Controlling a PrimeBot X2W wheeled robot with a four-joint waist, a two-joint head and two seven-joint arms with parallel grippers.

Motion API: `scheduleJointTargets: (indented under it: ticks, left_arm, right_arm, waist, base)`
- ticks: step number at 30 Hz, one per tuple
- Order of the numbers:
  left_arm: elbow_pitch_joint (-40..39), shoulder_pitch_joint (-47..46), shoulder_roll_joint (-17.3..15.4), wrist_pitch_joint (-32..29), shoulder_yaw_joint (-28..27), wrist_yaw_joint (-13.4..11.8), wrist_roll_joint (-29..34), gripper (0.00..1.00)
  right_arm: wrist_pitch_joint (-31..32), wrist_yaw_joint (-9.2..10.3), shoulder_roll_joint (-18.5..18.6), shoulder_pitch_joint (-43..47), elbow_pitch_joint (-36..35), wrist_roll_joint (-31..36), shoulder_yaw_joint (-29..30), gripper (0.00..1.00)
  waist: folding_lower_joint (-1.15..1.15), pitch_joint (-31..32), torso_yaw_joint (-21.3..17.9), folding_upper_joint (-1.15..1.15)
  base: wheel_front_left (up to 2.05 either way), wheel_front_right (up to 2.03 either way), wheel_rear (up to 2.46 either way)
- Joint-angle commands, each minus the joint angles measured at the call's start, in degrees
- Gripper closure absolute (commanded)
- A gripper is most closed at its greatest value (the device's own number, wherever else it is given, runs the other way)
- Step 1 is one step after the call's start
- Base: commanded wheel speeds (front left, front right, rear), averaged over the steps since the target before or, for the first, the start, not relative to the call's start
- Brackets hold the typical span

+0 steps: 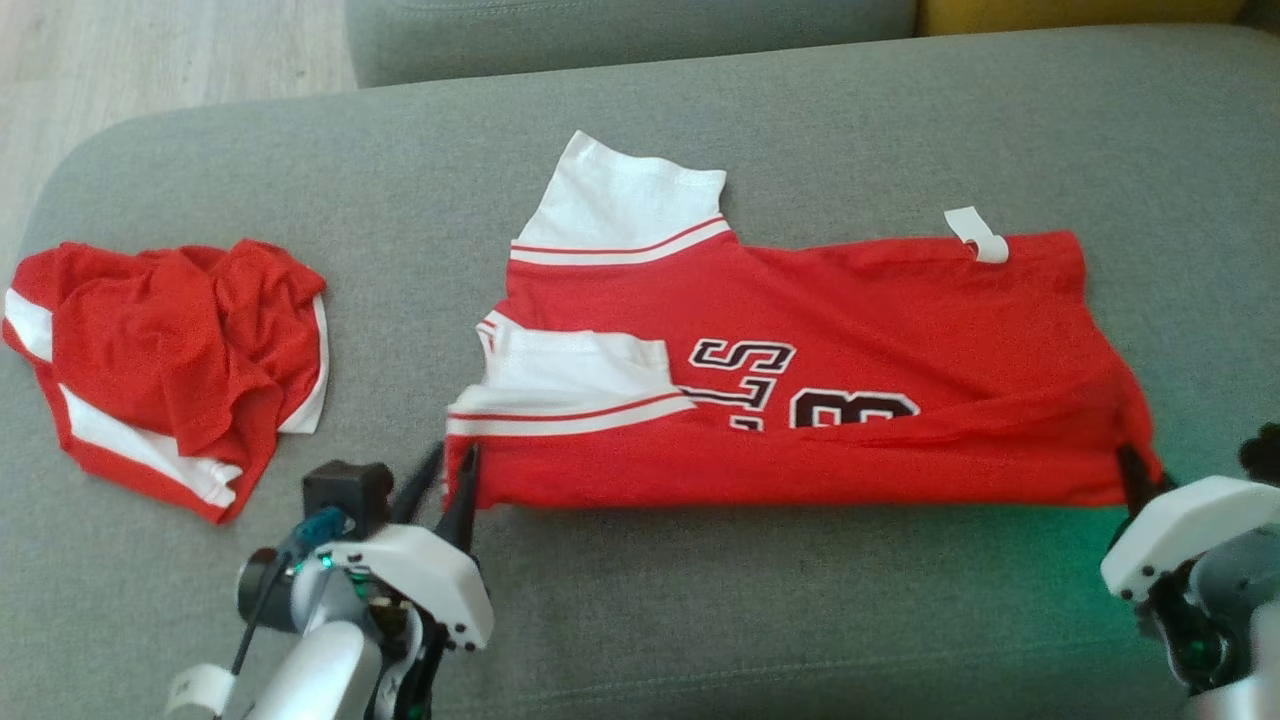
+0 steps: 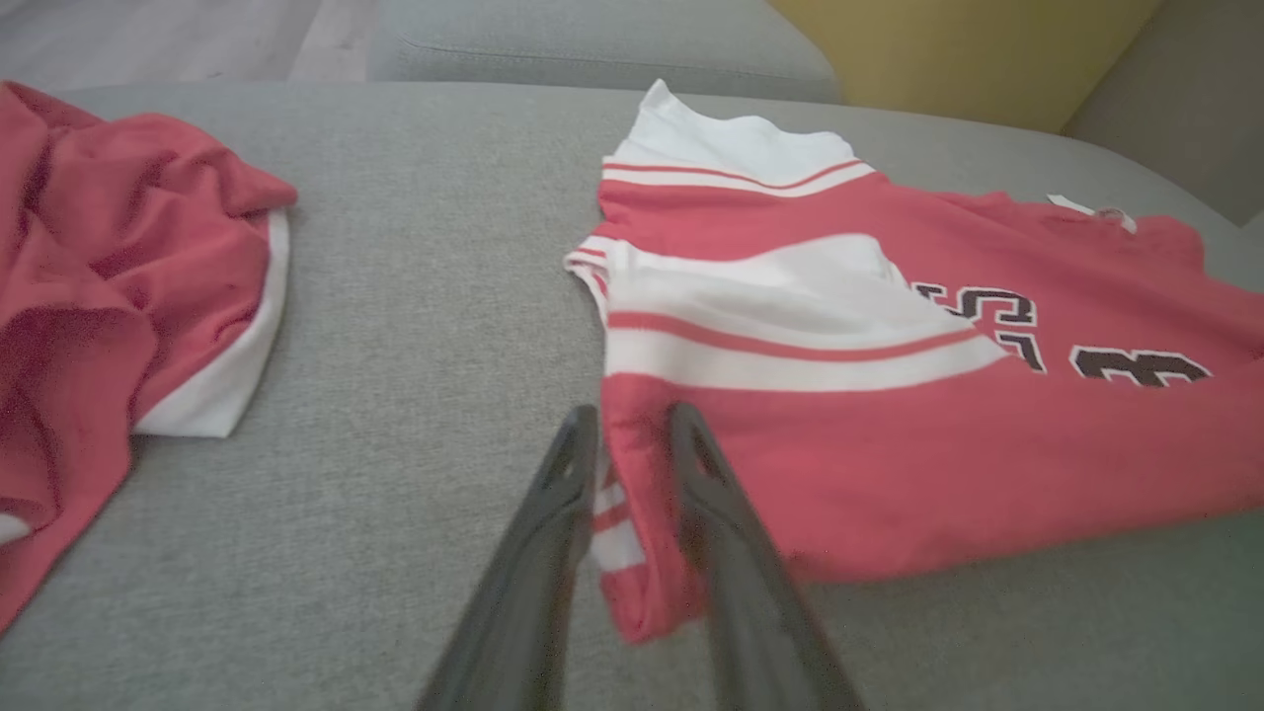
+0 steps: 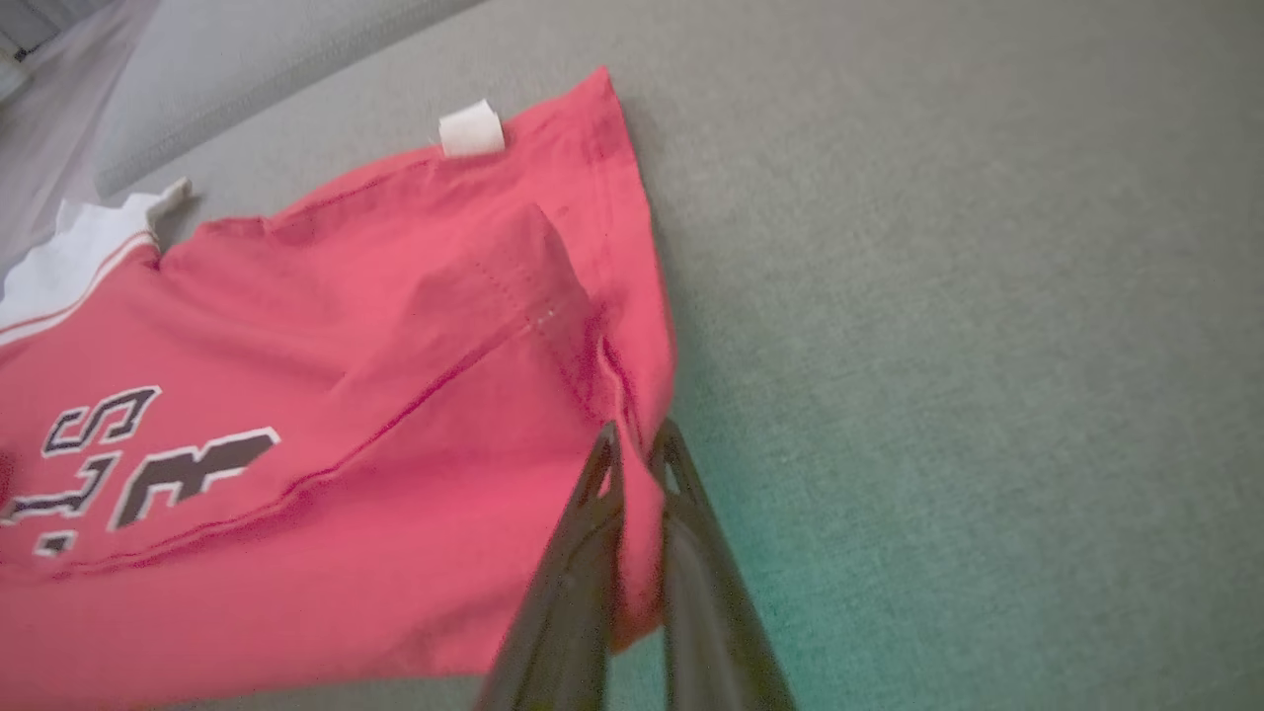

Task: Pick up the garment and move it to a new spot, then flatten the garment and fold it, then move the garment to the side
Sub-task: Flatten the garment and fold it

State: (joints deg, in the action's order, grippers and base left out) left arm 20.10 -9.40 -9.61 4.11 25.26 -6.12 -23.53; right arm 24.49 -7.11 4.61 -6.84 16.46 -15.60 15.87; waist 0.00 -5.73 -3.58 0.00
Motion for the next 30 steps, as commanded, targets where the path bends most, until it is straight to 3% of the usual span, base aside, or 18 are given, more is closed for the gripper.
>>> scheduleJointTargets:
  ticks: [1, 10, 16, 19, 26, 30]
  left_arm:
    - [-2.32, -1.96, -1.33, 0.91, -2.33, -0.63, -0.15, 0.00]
    - [-4.54, -7.02, -0.62, 8.10, -4.94, -2.65, 1.01, 0.00]
    - [-3.68, -14.18, -1.65, 7.31, -4.67, -1.84, 2.58, 0.00]
    - [-1.58, -20.82, -3.22, 4.55, -3.77, 0.09, 3.81, 0.00]
    - [8.58, -38.84, -7.99, -5.29, 0.41, 9.86, 6.22, 0.00]
    - [15.20, -48.51, -9.80, -12.06, 1.93, 12.78, 4.62, 0.00]
  right_arm:
    - [-1.56, -0.37, 0.69, -1.52, -3.15, 0.46, -0.41, 0.00]
    - [-15.31, -0.37, 0.64, -5.76, -7.88, 3.60, -3.62, 0.00]
    - [-20.23, -0.37, 0.95, -10.79, -8.49, 4.95, -6.01, 0.00]
    - [-21.16, -0.37, 1.09, -14.78, -8.04, 5.63, -7.54, 0.00]
    - [-21.80, -0.37, 2.06, -24.26, -6.47, 6.54, -10.89, 0.00]
    - [-22.33, -0.37, 1.98, -29.23, -5.81, 6.54, -13.71, 0.00]
  waist:
    - [0.00, -0.17, -0.12, 0.00]
    - [0.00, -2.68, -1.42, 0.00]
    - [0.00, -7.16, -3.26, 0.00]
    - [0.00, -10.31, -4.58, 0.00]
    - [0.00, -17.60, -7.96, 0.00]
    - [0.00, -21.46, -10.94, 0.00]
  base:
    - [0.00, 0.00, 0.00]
    - [0.00, 0.00, 0.00]
    - [0.00, 0.00, 0.00]
    - [0.00, 0.00, 0.00]
    - [0.00, 0.00, 0.00]
    - [0.00, 0.00, 0.00]
